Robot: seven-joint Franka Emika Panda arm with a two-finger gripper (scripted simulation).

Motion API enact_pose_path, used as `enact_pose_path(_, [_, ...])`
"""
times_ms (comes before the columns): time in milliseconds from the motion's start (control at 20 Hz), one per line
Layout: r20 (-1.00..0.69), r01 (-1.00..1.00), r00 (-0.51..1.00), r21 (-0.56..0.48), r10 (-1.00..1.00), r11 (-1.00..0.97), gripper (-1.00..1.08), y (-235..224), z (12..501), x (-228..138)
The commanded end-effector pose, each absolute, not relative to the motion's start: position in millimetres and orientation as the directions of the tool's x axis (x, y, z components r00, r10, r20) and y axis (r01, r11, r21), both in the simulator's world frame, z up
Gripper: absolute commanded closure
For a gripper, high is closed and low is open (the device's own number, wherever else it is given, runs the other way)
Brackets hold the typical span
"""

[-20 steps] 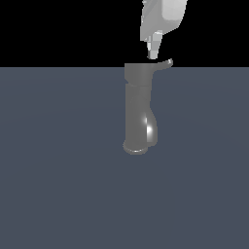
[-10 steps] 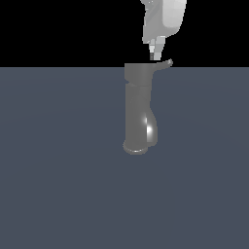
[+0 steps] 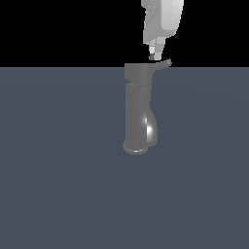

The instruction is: Turn on the faucet by rotating a designated handle.

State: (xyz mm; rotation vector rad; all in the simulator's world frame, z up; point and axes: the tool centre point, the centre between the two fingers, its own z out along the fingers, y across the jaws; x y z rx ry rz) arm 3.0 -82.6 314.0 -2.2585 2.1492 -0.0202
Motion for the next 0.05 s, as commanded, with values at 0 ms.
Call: enact_pose_path(0, [0.0,-1.0,-0.015,0.0,-1.0,0.015,1.08,-125.2,296.8,-2.4])
